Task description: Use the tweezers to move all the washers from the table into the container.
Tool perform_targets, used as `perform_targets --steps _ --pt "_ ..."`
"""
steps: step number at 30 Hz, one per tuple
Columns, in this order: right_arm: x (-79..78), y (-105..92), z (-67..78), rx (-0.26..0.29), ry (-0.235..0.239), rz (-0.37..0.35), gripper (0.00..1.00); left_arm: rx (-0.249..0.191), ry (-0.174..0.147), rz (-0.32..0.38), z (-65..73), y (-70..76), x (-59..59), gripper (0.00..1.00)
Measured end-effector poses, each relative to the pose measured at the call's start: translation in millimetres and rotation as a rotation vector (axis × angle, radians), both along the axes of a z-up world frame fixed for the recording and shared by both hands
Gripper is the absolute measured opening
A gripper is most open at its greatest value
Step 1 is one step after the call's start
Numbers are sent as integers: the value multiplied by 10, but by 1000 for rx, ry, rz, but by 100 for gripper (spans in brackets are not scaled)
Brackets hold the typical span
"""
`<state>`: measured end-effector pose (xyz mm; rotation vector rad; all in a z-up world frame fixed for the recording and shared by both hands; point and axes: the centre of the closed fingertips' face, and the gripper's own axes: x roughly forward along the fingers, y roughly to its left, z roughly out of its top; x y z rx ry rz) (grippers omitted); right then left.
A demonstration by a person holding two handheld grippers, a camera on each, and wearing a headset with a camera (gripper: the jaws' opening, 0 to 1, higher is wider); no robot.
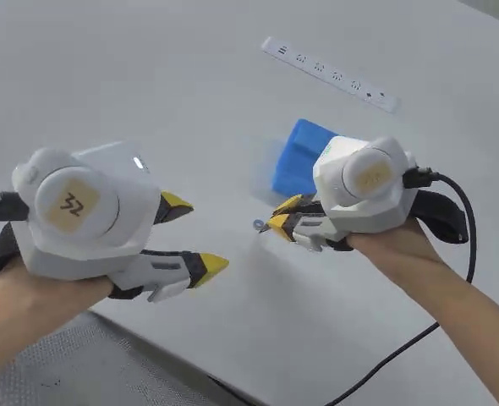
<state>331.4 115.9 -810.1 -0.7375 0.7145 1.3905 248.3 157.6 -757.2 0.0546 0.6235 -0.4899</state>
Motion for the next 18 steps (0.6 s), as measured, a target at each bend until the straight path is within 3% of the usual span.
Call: perform_targets --steps 1,6,8,18 --pt "9 7 6 1 5 -3 3 2 -1 4 -2 10 1 62" --pt "-11 60 -9 -15 6 13 3 7 11 13 -35 53 -2 64" --pt "2 50 -34 -34 -15 26 3 16 17 11 -59 73 -3 63" --pt "26 38 -77 -55 -9 26 3 27 26 9 -114 128 6 62"
